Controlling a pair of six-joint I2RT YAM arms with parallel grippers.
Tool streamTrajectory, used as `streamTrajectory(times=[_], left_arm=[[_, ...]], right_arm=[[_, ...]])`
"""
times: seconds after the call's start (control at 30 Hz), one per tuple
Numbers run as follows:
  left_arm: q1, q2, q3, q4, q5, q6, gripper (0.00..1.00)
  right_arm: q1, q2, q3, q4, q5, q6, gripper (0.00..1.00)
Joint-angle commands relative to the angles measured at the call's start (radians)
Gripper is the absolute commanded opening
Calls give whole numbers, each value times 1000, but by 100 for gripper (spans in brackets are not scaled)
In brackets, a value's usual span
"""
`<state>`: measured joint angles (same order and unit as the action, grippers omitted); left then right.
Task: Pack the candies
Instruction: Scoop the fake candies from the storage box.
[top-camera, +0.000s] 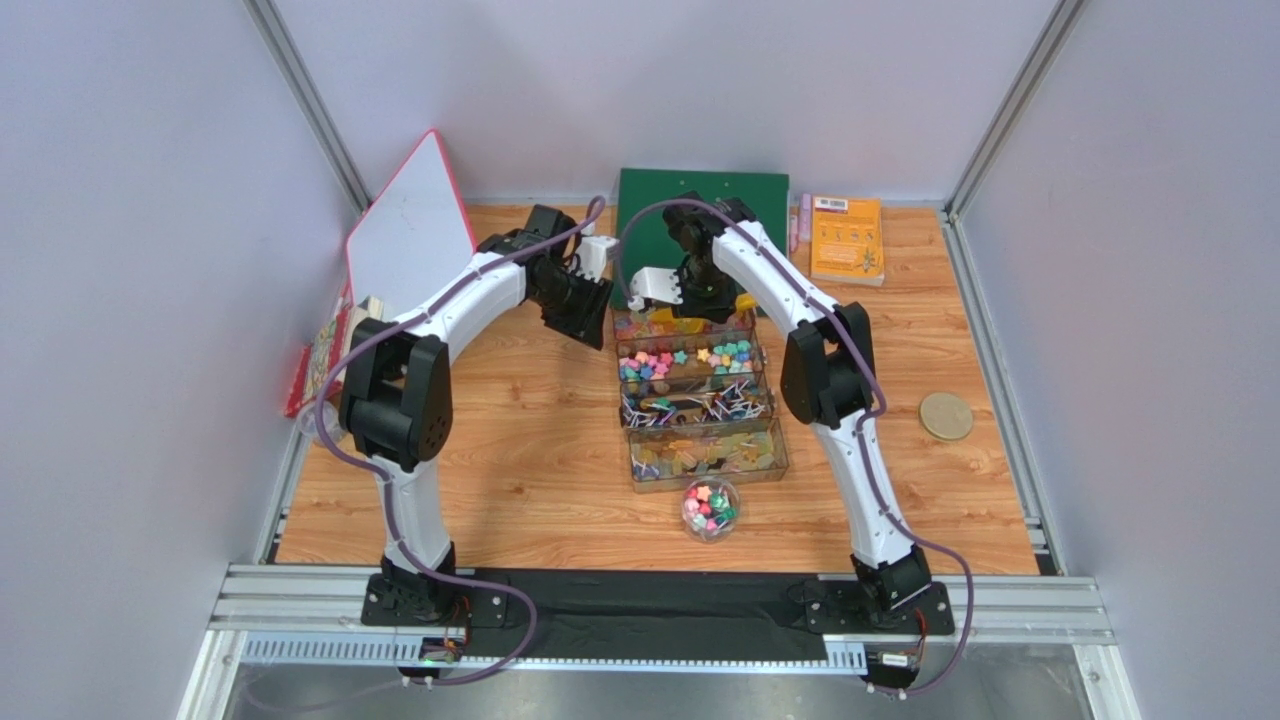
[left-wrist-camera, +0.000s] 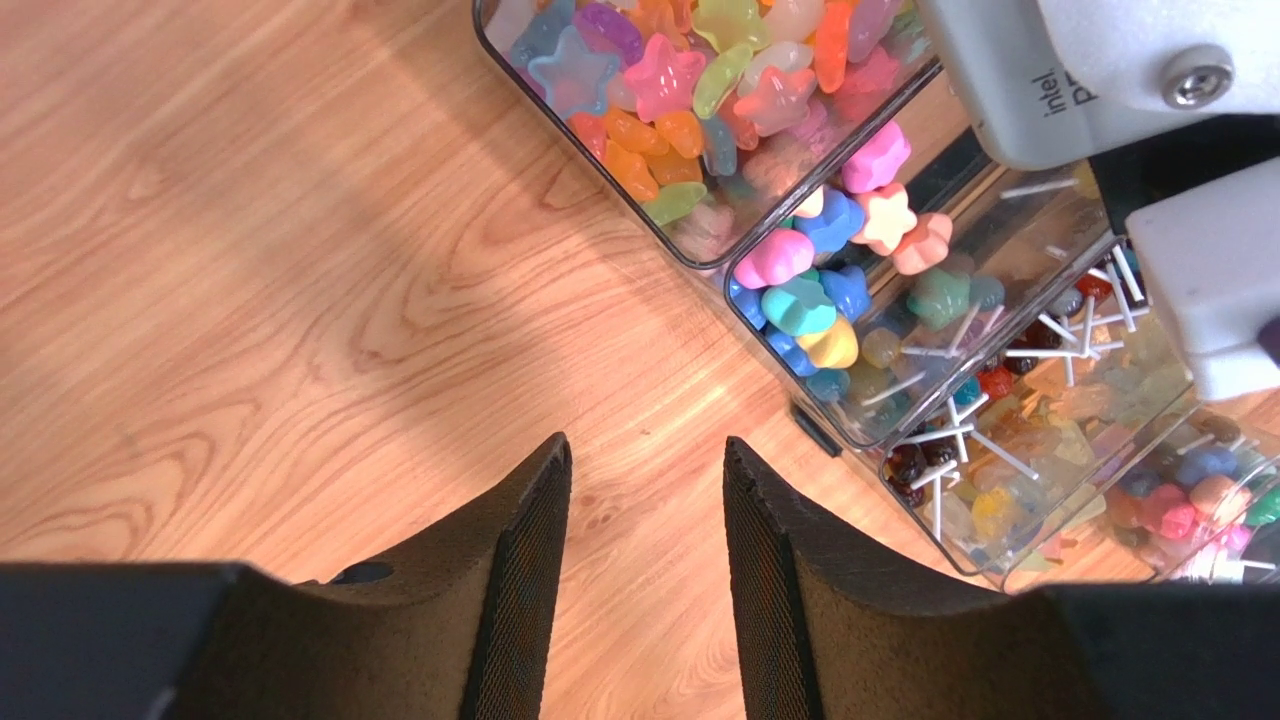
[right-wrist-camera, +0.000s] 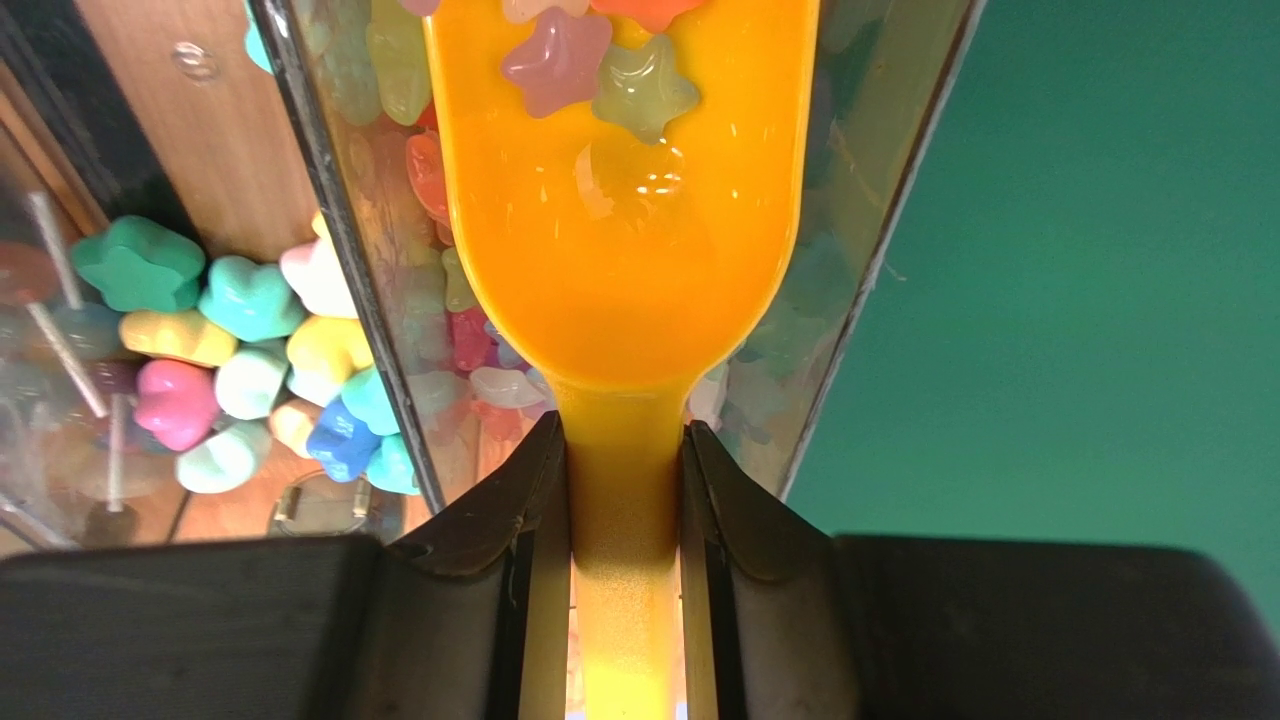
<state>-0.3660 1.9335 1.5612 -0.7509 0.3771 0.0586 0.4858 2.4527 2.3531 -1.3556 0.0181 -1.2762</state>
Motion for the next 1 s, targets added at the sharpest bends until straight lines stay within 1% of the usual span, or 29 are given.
streamTrajectory(times=[0.0, 0.27, 0.43, 0.67, 0.77, 0.8, 0.83, 0.9, 0.97], left_arm=[[9, -48, 66, -39, -27, 41, 49], [10, -45, 88, -64, -30, 41, 49], [10, -47, 86, -73, -33, 43, 49], [10, -44, 105, -105, -44, 69, 50], [10, -39, 123, -125, -63, 96, 58], [10, -36, 134, -136, -70, 105, 63], [10, -33, 140, -143, -78, 110, 66], [12, -18, 160, -163, -101, 118, 70], [12, -2, 171, -177, -110, 124, 70]], right_arm=[[-16, -21, -55, -313, -156, 90, 0], [-52, -47, -64, -313, -305, 117, 0], [-79, -50, -97, -313, -375, 106, 0], [-119, -73, -113, -313, -515, 51, 0], [-131, -81, -130, -313, -538, 34, 0], [-136, -83, -135, -313, -540, 28, 0], [-139, -87, -140, -313, -544, 23, 0], [-144, -96, -146, -312, -541, 23, 0], [-145, -104, -144, -312, -547, 21, 0]])
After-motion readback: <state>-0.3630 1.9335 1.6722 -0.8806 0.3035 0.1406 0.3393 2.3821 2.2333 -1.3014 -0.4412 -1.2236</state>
